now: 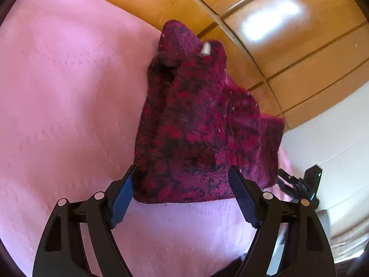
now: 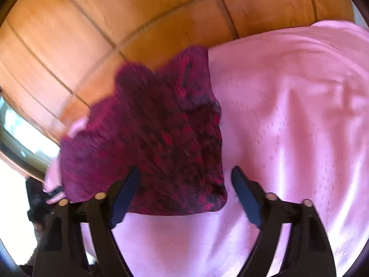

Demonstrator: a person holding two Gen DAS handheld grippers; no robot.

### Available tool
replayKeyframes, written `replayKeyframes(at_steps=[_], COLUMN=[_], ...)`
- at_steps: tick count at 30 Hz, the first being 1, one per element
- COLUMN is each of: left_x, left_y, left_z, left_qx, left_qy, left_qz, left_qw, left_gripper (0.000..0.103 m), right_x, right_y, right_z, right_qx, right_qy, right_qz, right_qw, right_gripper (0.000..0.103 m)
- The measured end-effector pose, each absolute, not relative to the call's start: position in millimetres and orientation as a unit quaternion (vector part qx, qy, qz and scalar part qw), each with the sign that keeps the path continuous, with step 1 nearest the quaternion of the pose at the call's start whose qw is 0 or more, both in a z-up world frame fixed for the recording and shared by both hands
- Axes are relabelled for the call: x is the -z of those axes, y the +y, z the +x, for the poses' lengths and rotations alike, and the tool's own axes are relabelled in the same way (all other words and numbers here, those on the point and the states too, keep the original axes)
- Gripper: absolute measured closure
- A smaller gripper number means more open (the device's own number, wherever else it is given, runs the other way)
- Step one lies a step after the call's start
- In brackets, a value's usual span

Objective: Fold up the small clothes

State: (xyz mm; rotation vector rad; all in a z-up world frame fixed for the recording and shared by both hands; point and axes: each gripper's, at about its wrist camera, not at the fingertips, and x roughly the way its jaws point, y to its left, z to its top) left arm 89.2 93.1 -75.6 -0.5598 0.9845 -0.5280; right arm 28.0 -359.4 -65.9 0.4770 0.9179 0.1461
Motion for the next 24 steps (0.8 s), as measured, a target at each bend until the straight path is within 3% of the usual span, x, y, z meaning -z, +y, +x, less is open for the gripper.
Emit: replayKeyframes(at_steps=[1,4,5,6,8,24], left_x=[75.7,76.4,74.4,70.6,66.7,67.0], left_y=[90.5,91.3,93.6,96.6,96.2,111.5], left_z=[88.7,97.9,100.4,97.6,93.2,26.1], left_qx=[0.243,0.222,0.222,0.224,0.231,0.256], left_qy=[0.459,0.47,0.471,0.469,0.468,0.506], left_qz=[-0.252,-0.241,-0.245,-0.242,-0.226,-0.243], left_qw=[0.816,0.82,0.818,0.819,0.823,0.787], left_gripper=[0.033,0.08,0.087,0.087,0.09,0.092], right_x=[71.9,79.3,77.0,73.9,64.2,45.3], right_y=[-353.6,-342.3,-341.5,-342.2,-344.6,-346.8], right_z=[33.0,43.0,43.6,42.9,33.8,-95.0], right_qx=[-0.071,-0.054,-0.046,-0.043,-0.045,-0.093], right_qy=[0.448,0.459,0.461,0.461,0.456,0.49], right_qz=[0.215,0.185,0.18,0.181,0.18,0.248], right_qw=[0.865,0.868,0.868,0.867,0.87,0.831], right_gripper=[0.047,0.062,0.072,0.081,0.09,0.092])
